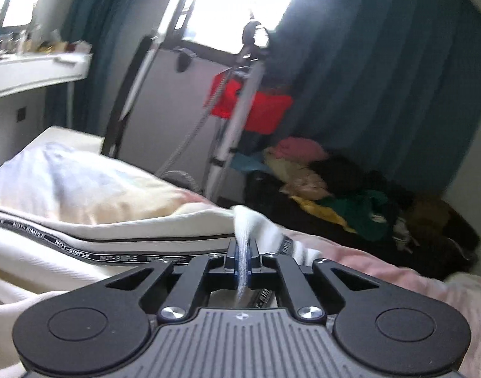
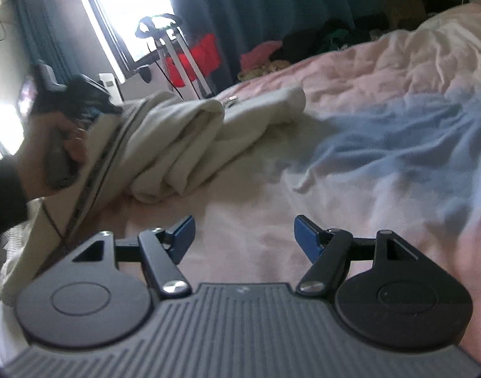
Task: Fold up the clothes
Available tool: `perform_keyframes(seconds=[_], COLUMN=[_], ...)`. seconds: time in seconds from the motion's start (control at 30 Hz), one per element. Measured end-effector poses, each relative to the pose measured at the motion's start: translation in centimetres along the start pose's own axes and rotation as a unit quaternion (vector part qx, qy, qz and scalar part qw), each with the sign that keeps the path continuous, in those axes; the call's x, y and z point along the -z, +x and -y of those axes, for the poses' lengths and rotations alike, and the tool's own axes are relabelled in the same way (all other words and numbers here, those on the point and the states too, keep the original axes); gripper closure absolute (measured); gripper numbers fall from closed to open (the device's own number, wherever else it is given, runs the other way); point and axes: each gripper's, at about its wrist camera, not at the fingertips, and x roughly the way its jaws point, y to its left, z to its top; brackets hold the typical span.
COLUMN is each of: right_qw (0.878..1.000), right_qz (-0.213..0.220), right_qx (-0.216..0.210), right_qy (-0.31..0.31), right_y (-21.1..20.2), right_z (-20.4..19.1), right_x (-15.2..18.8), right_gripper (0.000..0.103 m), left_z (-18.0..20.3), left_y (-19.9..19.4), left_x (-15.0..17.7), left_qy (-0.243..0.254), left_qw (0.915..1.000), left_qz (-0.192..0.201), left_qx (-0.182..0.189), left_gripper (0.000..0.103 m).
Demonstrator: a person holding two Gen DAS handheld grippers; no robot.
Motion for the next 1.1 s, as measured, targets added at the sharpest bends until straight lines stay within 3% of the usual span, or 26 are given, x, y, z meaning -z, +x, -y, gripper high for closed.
perform_keyframes(seconds=[0.2,0.3,0.4,0.53,0.7,0.83,0.93,1.1], right_qw=[0.999,0.998,0.998,0.998,0.997,0.996,0.996,0.995], right_qz=[0.029,0.048,0.056,0.055,0.048,0.046,0.035,0.024], right_qx=[-0.017,-0.027,-0.038,-0.040,-0.044,-0.057,-0.077,-0.102], right_qy=[-0.024,-0.024,-0.016,-0.018,-0.052,-0.056,-0.039,0.007], right_y=[-0.1,-1.7,-3.5,-5.5,-7.3,-8.8,-8.4,-4.3], right_z=[-1.2,-1.7,-1.9,-2.6,-3.8,-4.3,-4.6,-6.3], right_x=[-0.3,-0.6,-0.6,-0.1,1.3,1.6,0.4,-4.9], right_gripper=[0.031,0.031,0.031,0.030,0.030,0.031,0.037,0.039], left_z=[3.8,4.6,3.8,2.8,2.0,1.4,0.5,-1.4], left_y=[-13.2,-20.0,-24.4,-26.3,-27.2,-29.0,-30.0,-30.5], left_x=[4.2,8.6,13.6,17.4,17.0,16.2,15.2,14.2], left_qy=[0.087,0.108,0.105,0.097,0.062,0.035,0.011,-0.023], left_qw=[0.9945,0.9923,0.9938,0.9939,0.9964,0.9983,0.9993,0.9997], left_qz=[0.039,0.035,0.004,-0.046,-0.053,-0.036,-0.025,-0.003], left_qx=[0.043,0.049,0.038,0.023,0.026,0.028,0.027,-0.004], left_gripper=[0.100,0.100,0.100,0.100,0.096,0.065,0.053,0.044])
